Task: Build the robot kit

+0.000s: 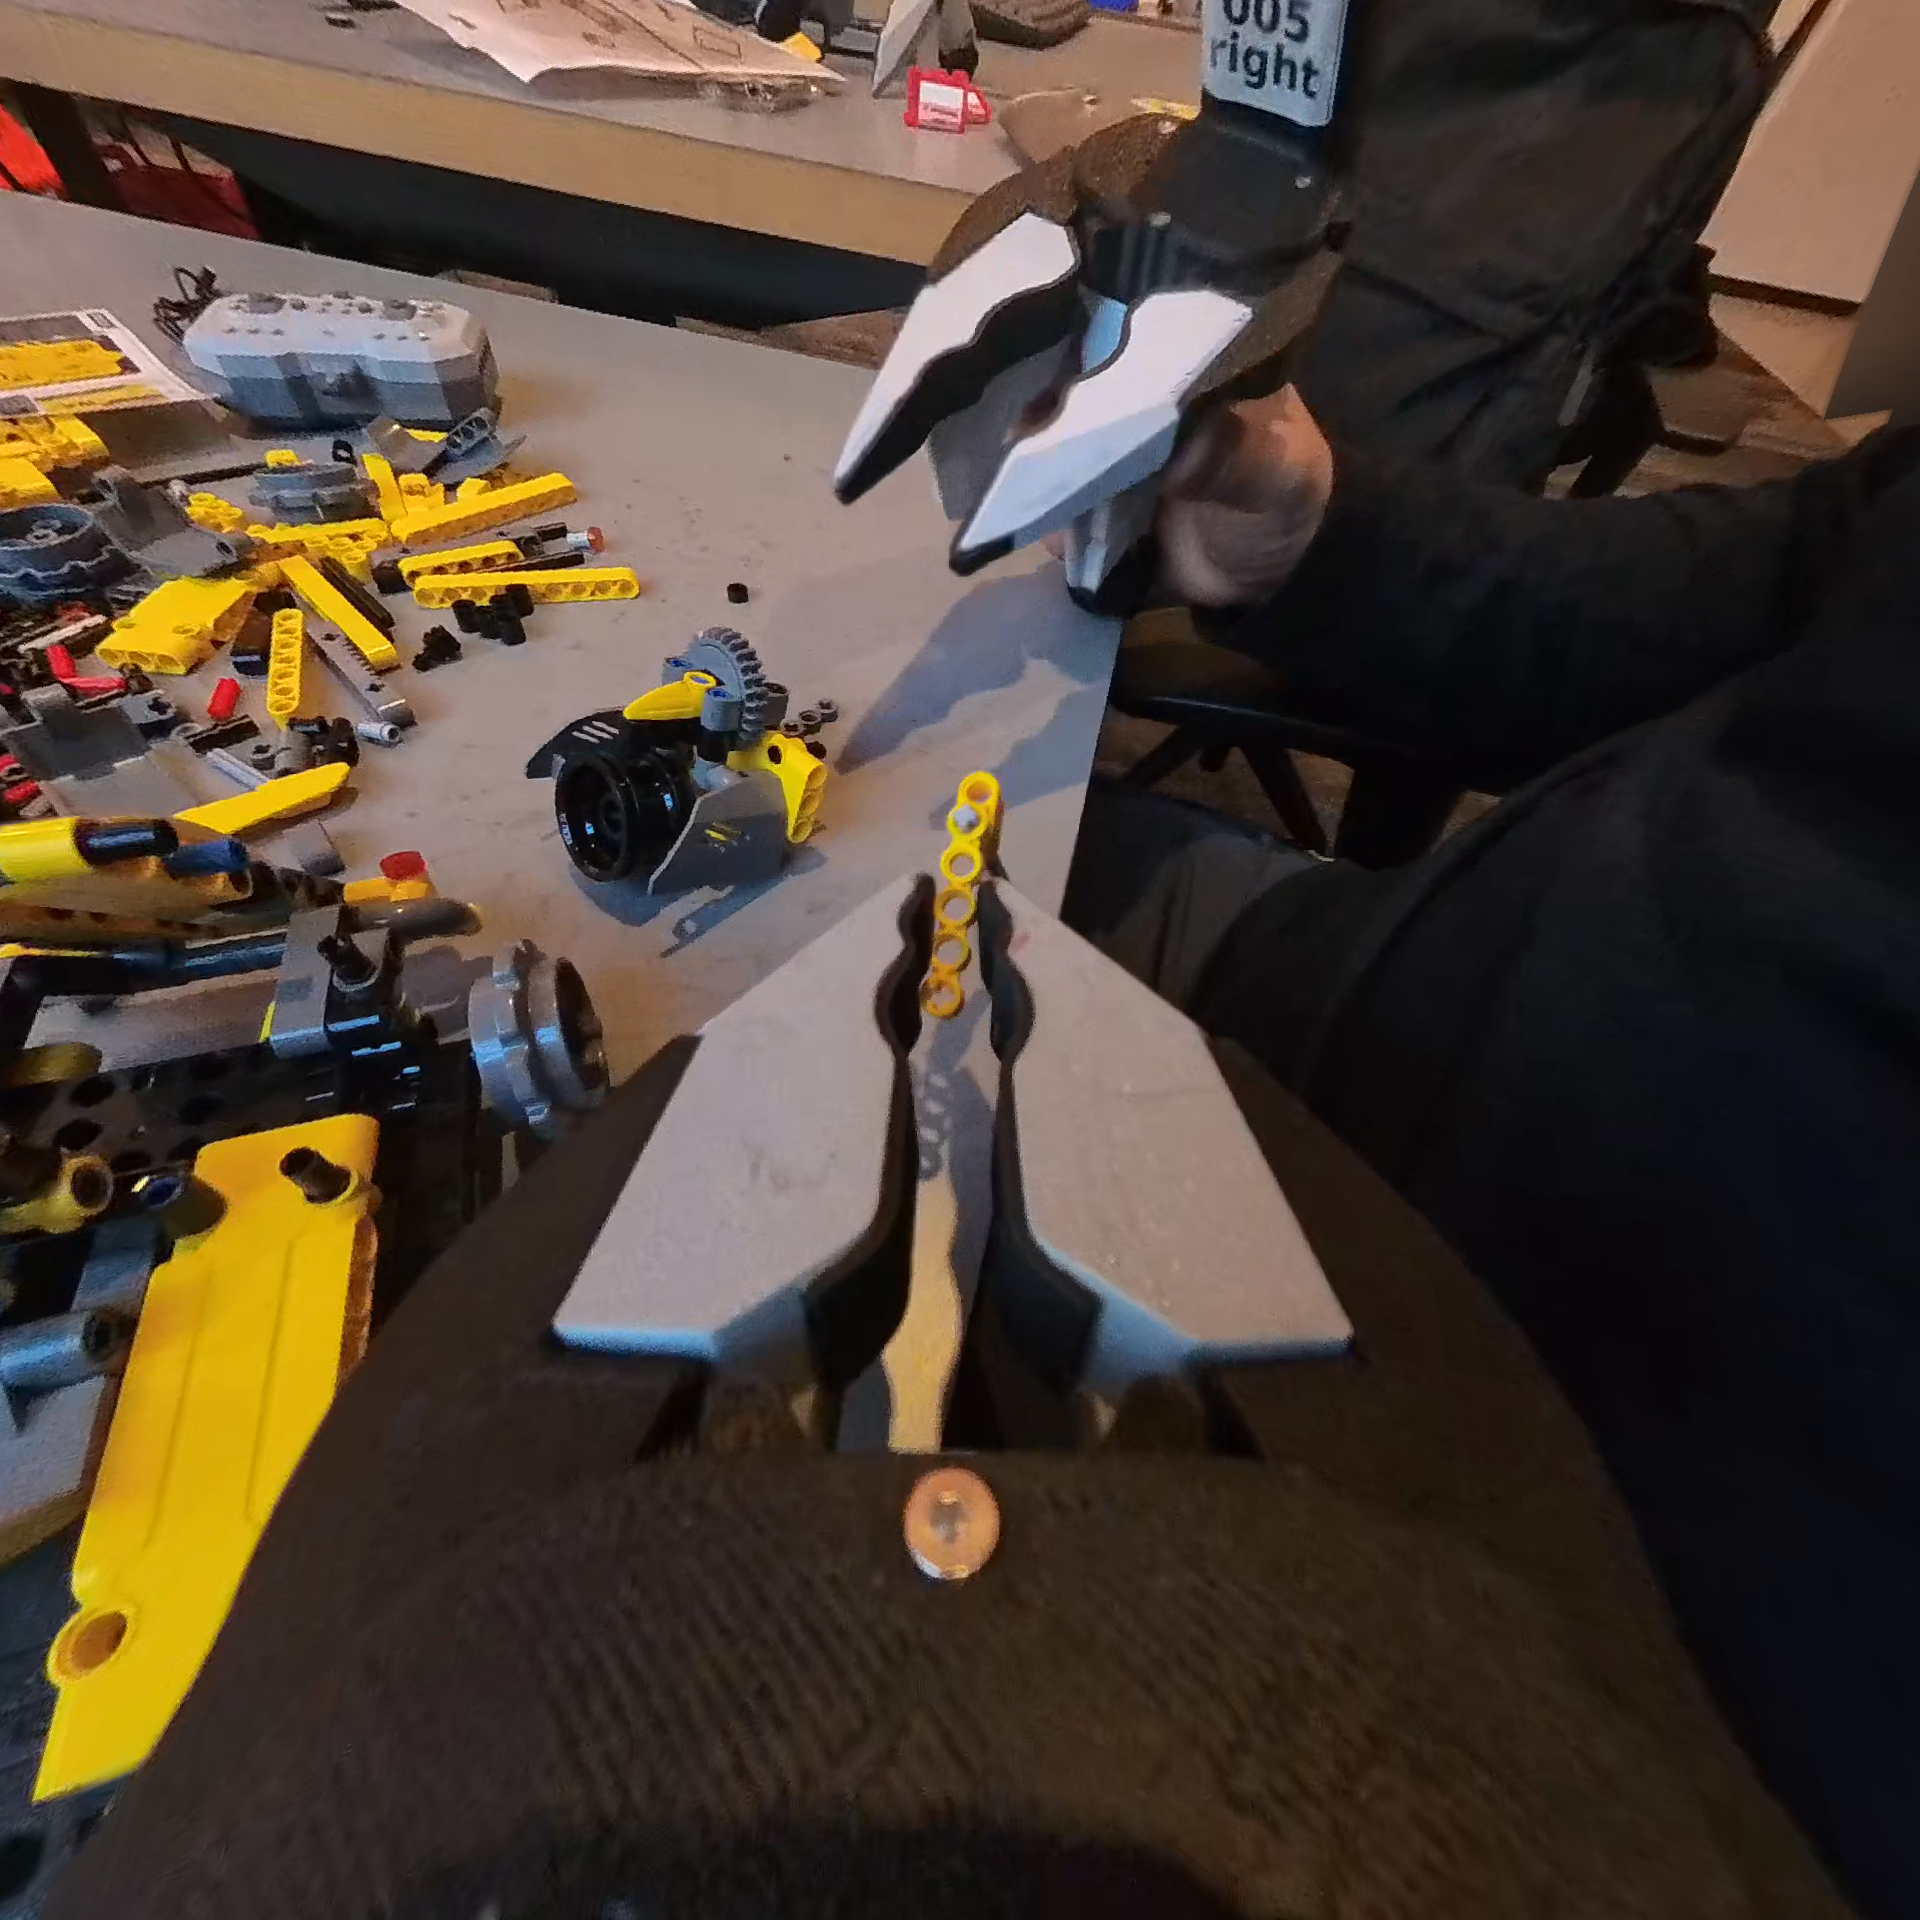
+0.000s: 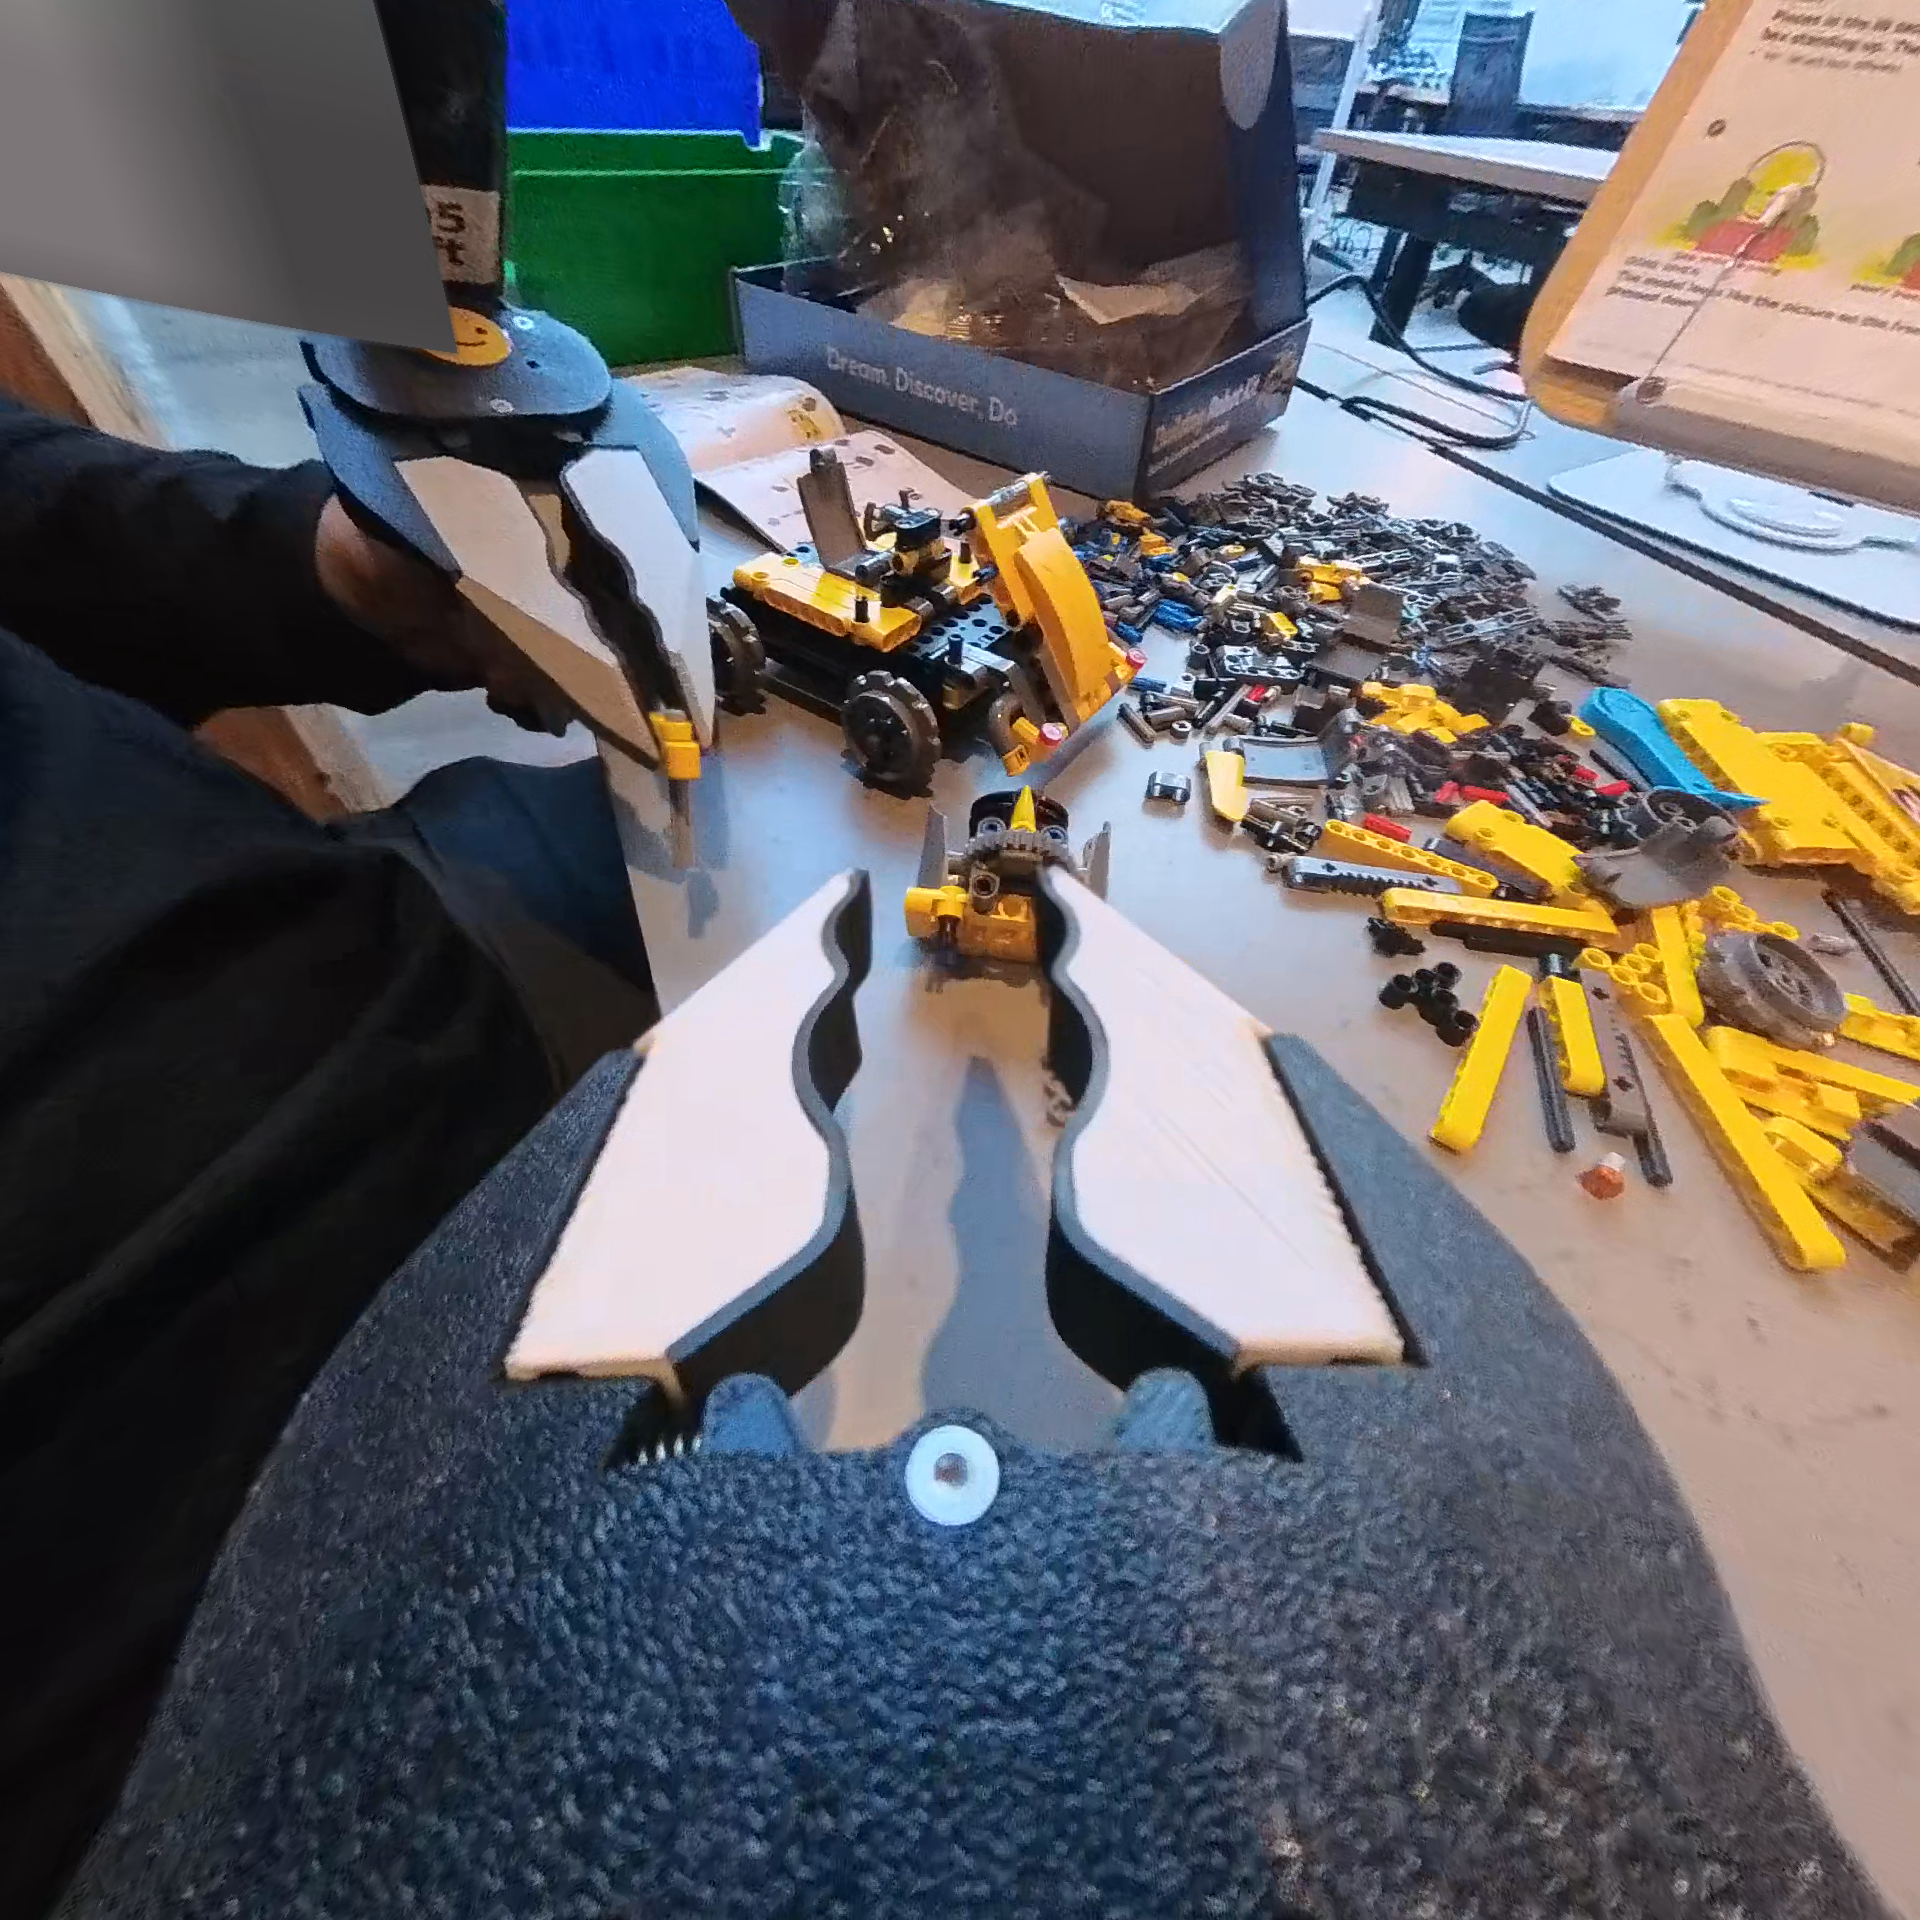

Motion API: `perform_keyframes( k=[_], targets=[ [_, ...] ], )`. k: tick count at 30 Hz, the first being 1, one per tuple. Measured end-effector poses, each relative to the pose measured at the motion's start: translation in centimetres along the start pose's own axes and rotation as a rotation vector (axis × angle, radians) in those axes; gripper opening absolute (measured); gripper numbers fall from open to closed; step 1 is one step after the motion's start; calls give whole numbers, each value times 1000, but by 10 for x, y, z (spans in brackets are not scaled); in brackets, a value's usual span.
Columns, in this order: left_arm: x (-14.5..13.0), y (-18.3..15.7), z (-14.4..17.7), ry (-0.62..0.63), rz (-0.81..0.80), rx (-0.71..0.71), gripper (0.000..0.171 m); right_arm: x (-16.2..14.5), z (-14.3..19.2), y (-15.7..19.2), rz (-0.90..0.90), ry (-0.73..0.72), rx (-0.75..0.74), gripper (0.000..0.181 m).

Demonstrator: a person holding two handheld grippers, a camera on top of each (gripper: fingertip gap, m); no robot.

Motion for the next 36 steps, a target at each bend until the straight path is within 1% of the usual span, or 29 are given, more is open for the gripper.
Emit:
perform_keyframes(
  k=[6, 13, 20, 25, 36],
  targets=[
    [1, -5, -10, 24, 30, -70, 5, -4, -12, 7, 87, 88, 18, 31],
    [0, -12, -17, 39, 6, -114, 4, 1, -3, 10, 123, 3, -17, 28],
    [0, -14, -15, 36, 8, -136, 4, -1, -7, 9, 111, 39, 3, 28],
    [-2, -16, -17, 56, -7, -140, 4, 1, -9, 6, 106, 28, 7, 28],
    [-2, -15, -17, 60, 9, -146, 4, 3, -10, 6, 113, 8, 26, 28]
  ],
)
Point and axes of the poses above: each gripper's, where its closed fingertips meet, z back along the fingers, x out of its top, y = z × x across the jaws, the point moved 7 cm from there along z, back along the fingers, and after that the axes turned 14 degrees about x, right-handed, at the moved point
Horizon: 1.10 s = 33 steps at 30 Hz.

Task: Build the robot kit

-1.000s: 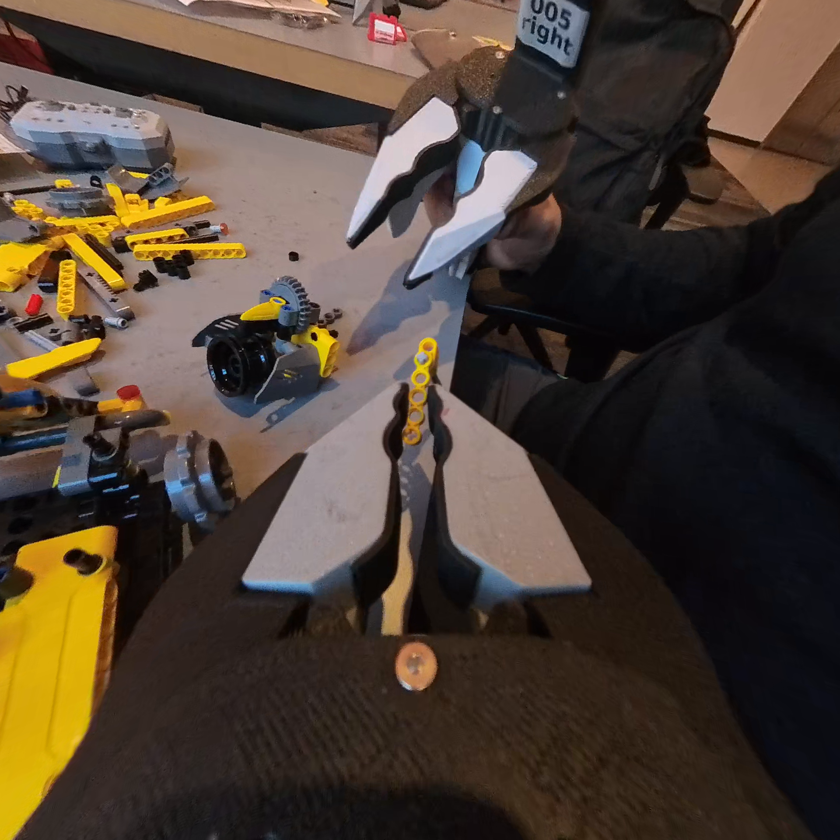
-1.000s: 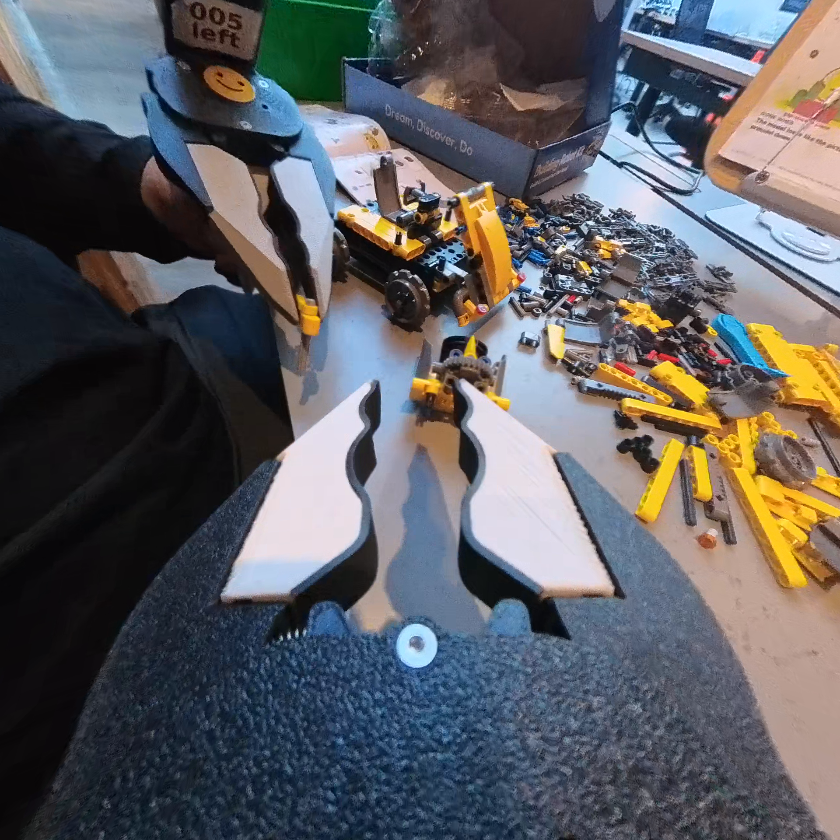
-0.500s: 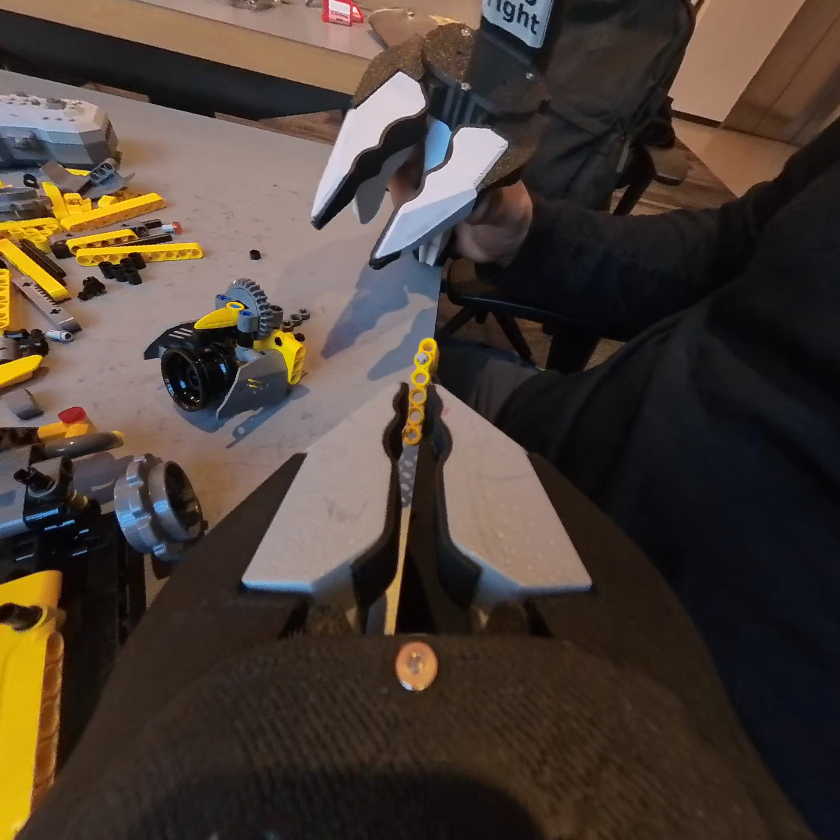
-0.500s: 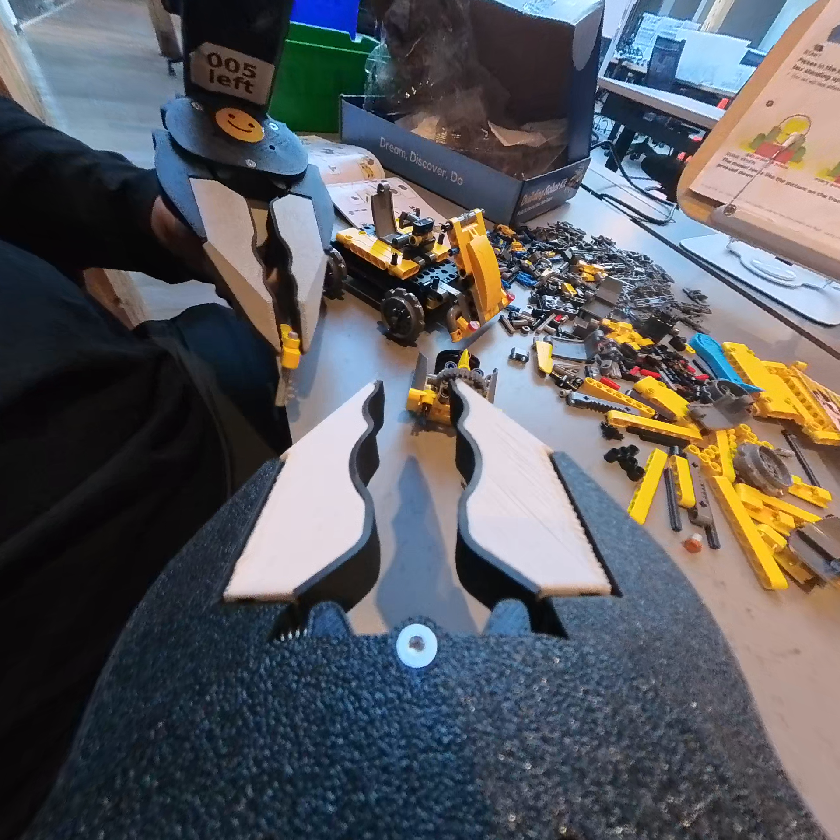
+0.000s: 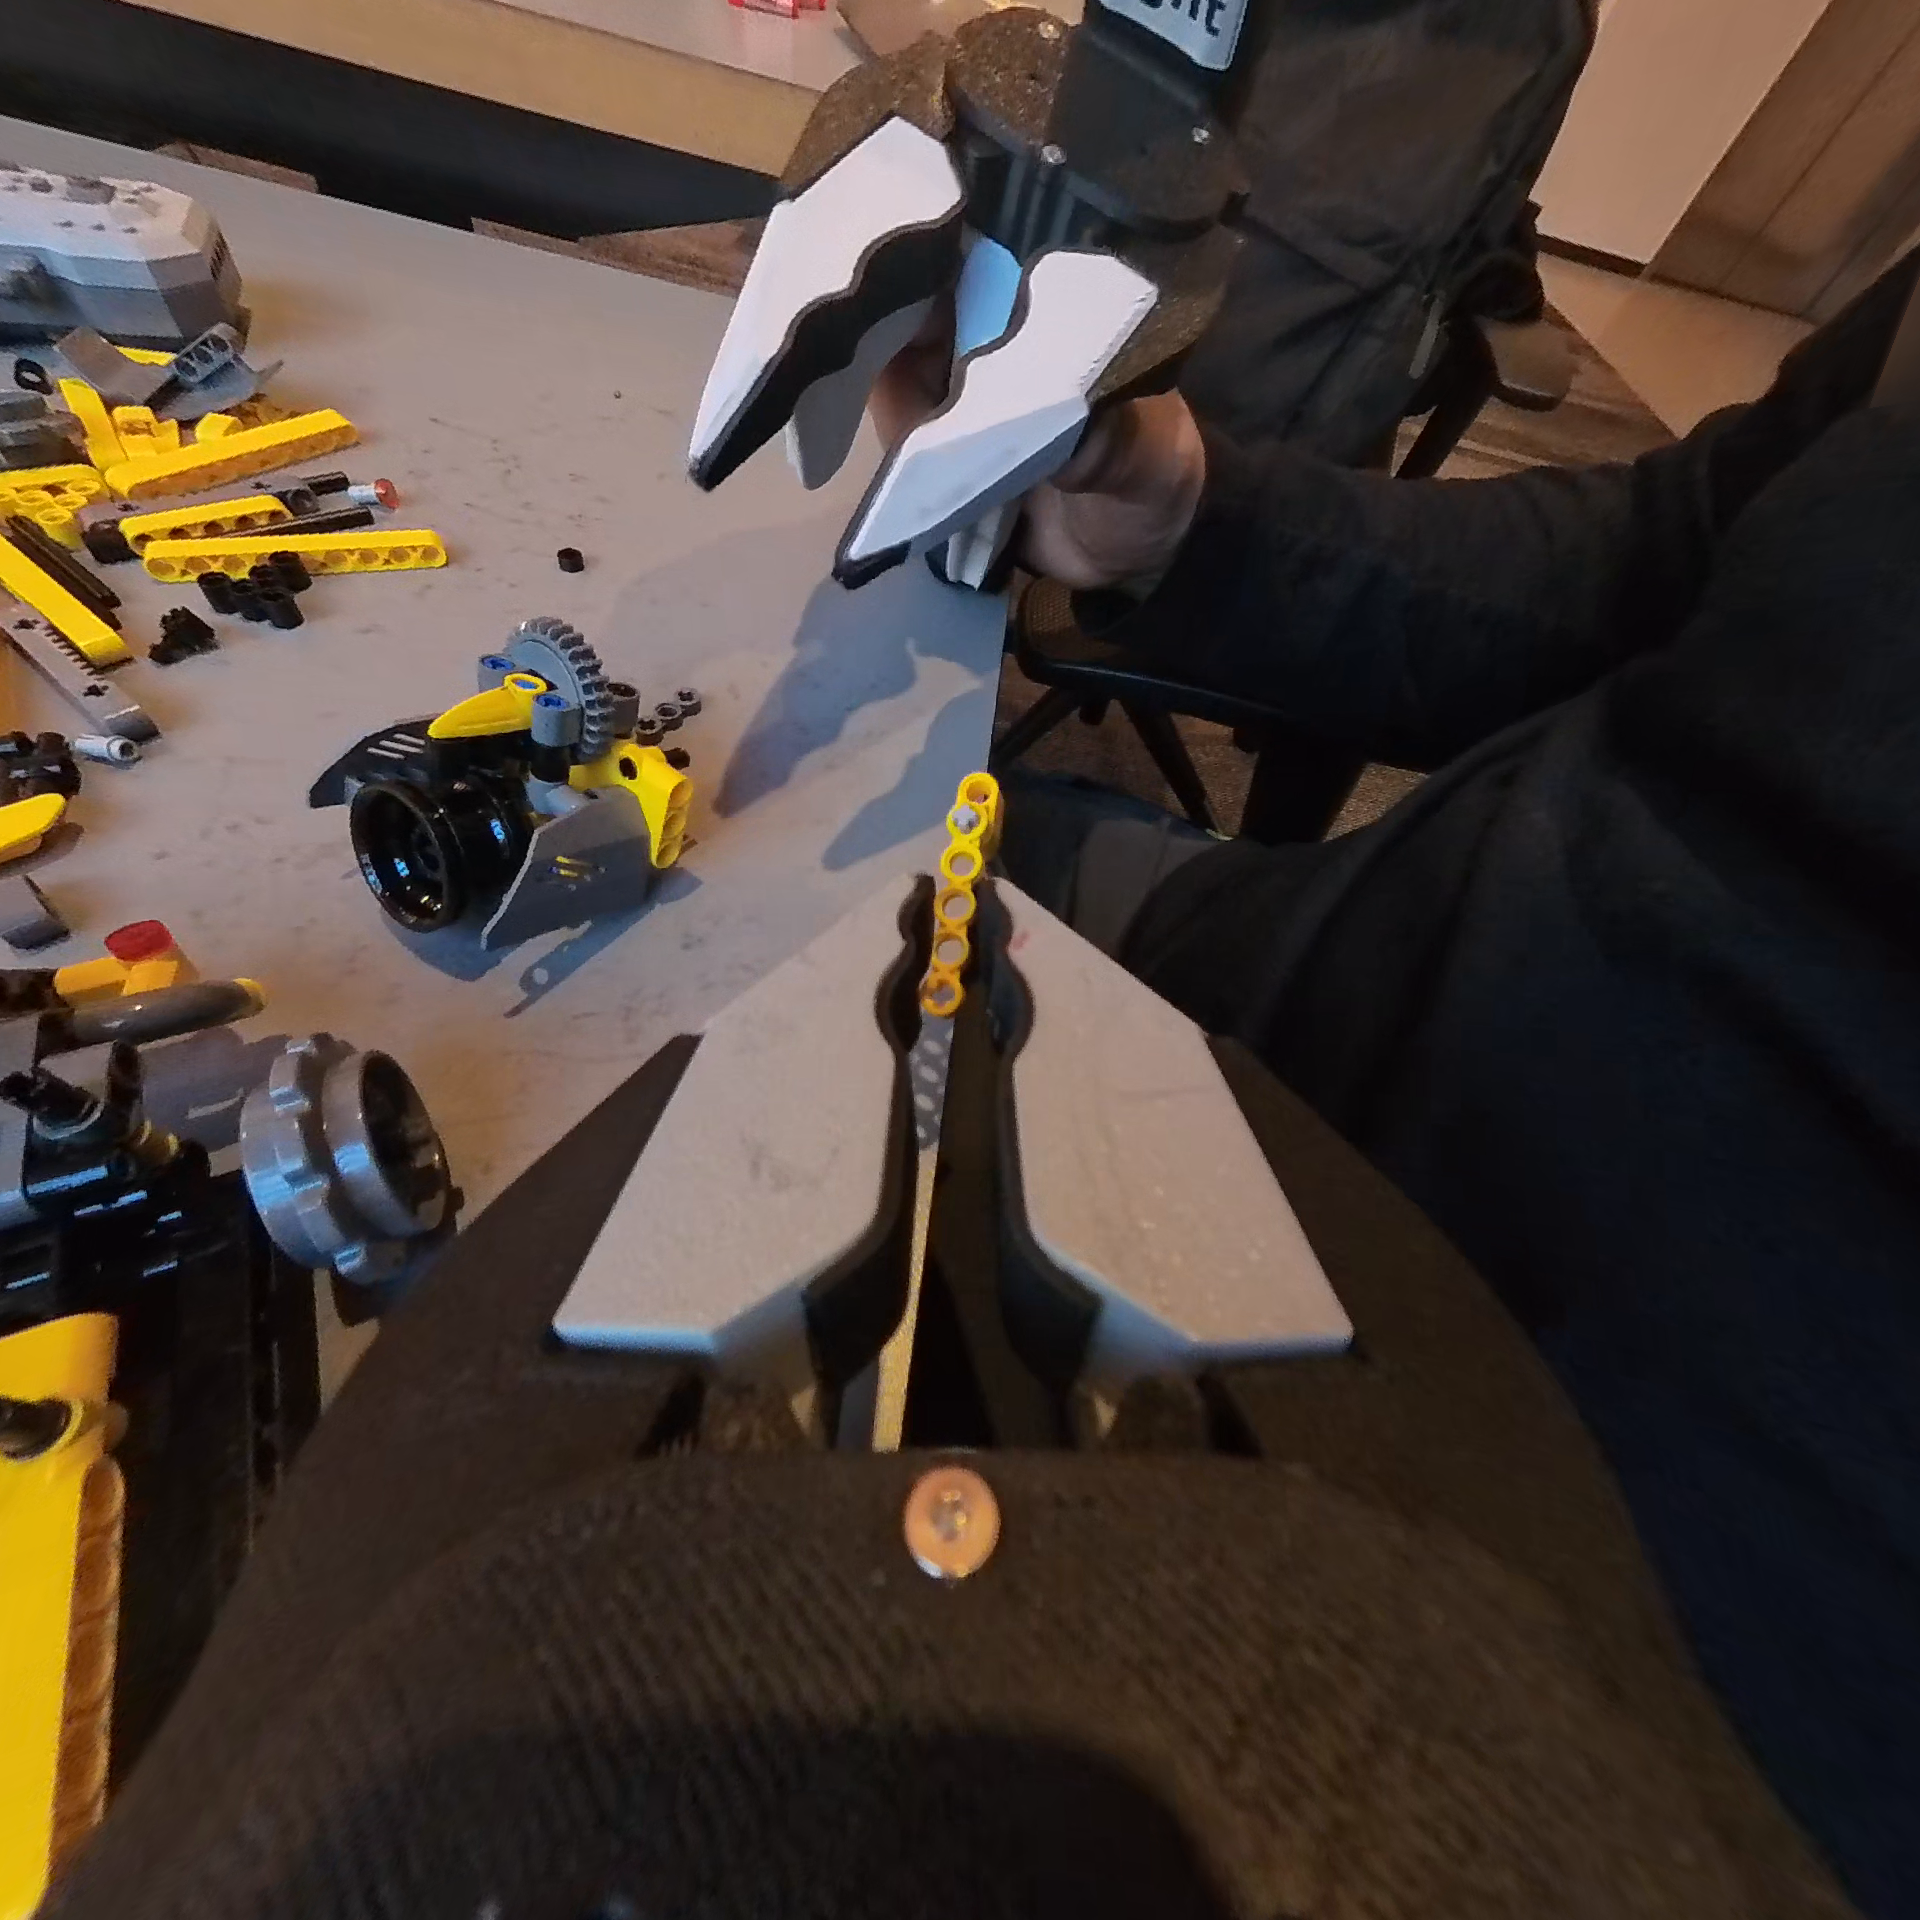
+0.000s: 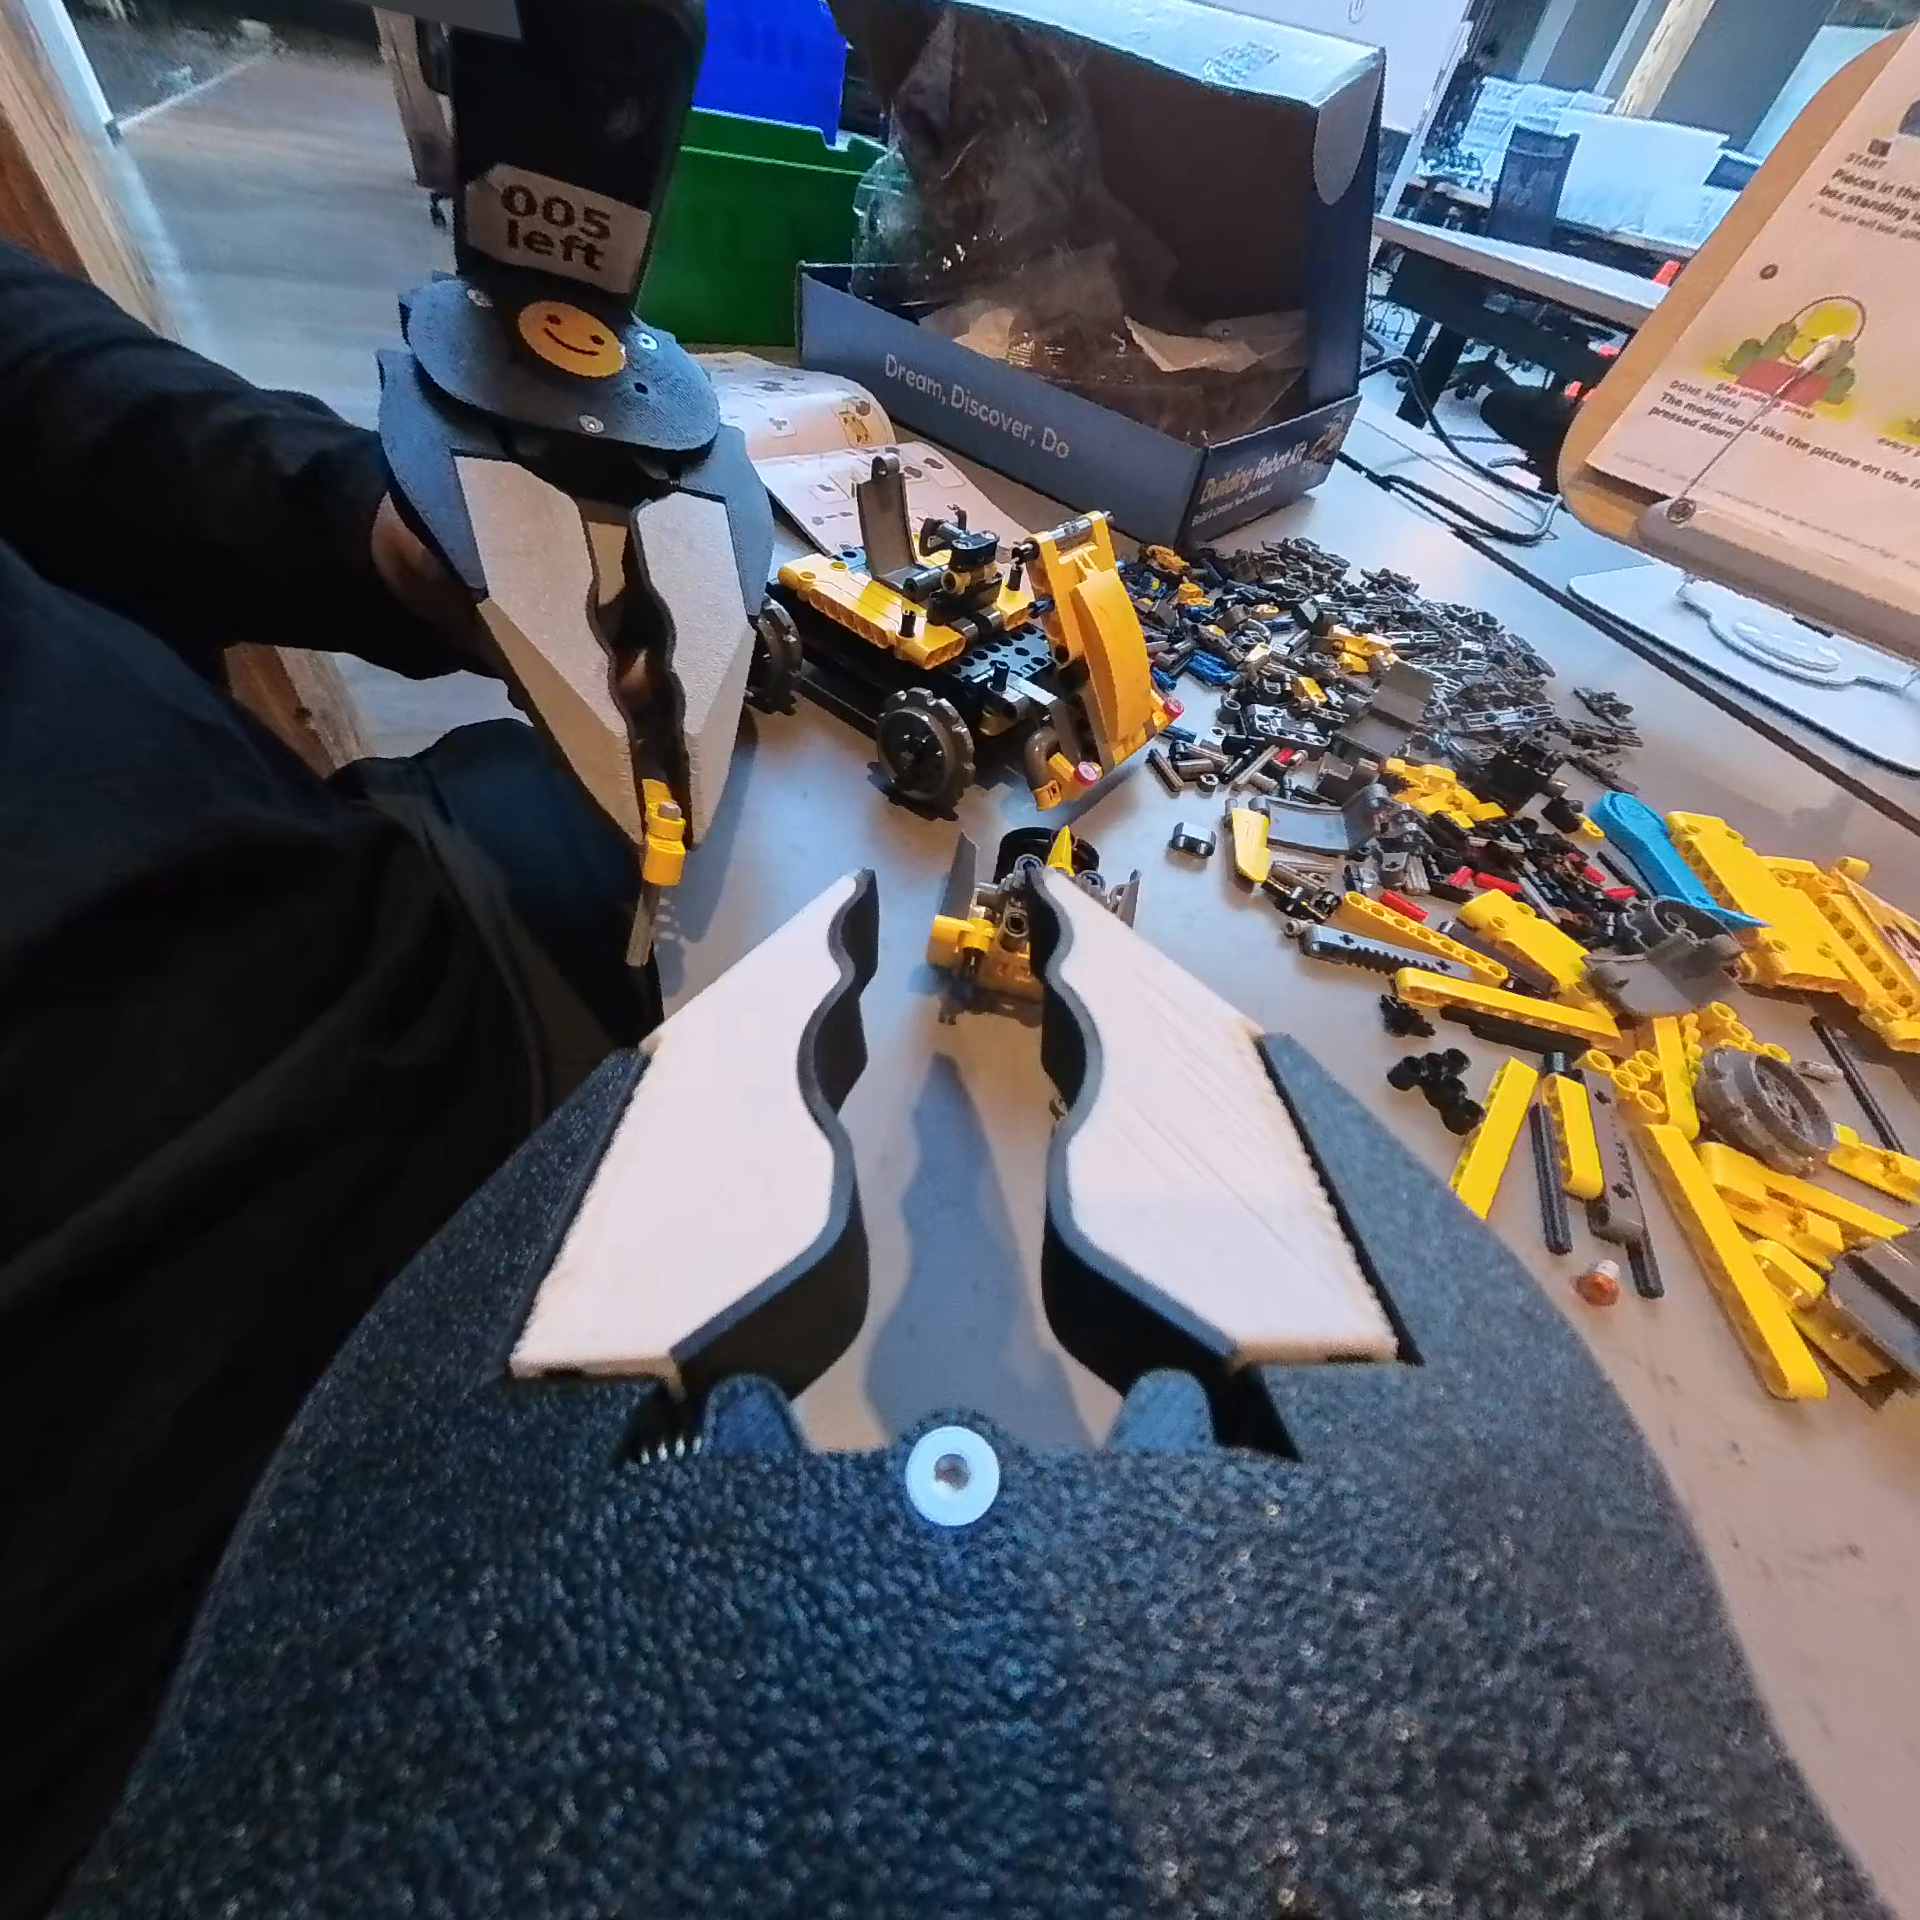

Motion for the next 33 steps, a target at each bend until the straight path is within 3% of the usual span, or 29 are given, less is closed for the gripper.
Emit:
perform_keyframes(
  k=[33],
  targets=[
    [-1, -1, -3, 15, -17, 4, 4, 0, -1, 1, 4, 7, 11, 26]
  ],
)
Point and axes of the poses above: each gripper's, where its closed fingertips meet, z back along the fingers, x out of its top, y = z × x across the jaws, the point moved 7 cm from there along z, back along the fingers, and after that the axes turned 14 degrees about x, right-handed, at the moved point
